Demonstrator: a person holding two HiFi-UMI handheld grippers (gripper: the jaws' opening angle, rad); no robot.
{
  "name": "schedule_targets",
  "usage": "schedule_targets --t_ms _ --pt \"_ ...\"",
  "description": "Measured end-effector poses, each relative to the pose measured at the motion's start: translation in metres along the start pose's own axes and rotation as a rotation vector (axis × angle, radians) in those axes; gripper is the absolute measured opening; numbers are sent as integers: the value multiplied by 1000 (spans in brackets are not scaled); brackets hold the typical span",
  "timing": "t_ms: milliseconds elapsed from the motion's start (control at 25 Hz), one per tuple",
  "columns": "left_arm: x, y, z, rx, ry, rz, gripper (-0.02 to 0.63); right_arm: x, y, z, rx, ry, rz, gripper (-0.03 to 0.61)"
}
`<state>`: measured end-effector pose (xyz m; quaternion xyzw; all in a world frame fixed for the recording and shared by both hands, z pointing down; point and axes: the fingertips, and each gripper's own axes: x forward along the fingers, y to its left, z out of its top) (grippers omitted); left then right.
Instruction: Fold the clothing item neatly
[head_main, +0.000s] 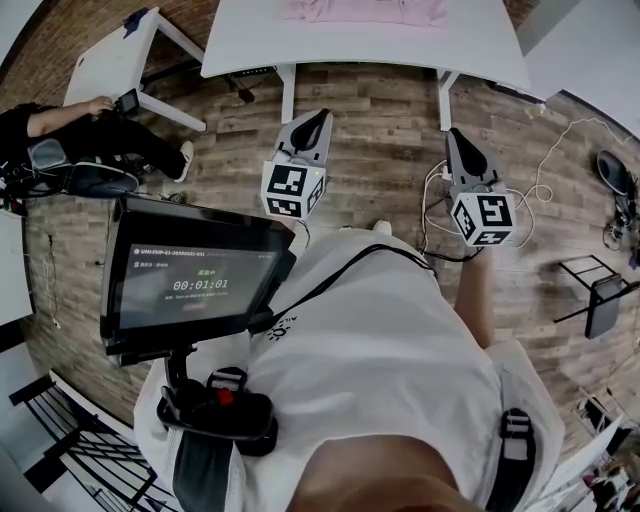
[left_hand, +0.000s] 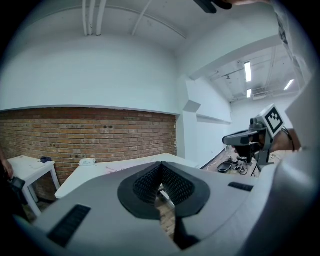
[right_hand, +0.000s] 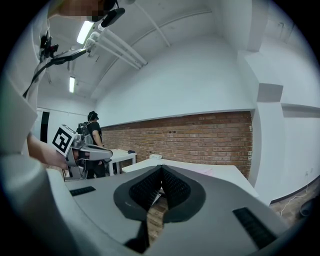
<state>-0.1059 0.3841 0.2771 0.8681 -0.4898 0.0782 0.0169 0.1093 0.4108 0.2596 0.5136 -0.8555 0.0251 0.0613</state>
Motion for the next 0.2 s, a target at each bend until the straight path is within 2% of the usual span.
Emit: schedule_targets --t_ms 200 --pt "1 0 0 7 6 1 2 0 1 -2 -4 6 2 5"
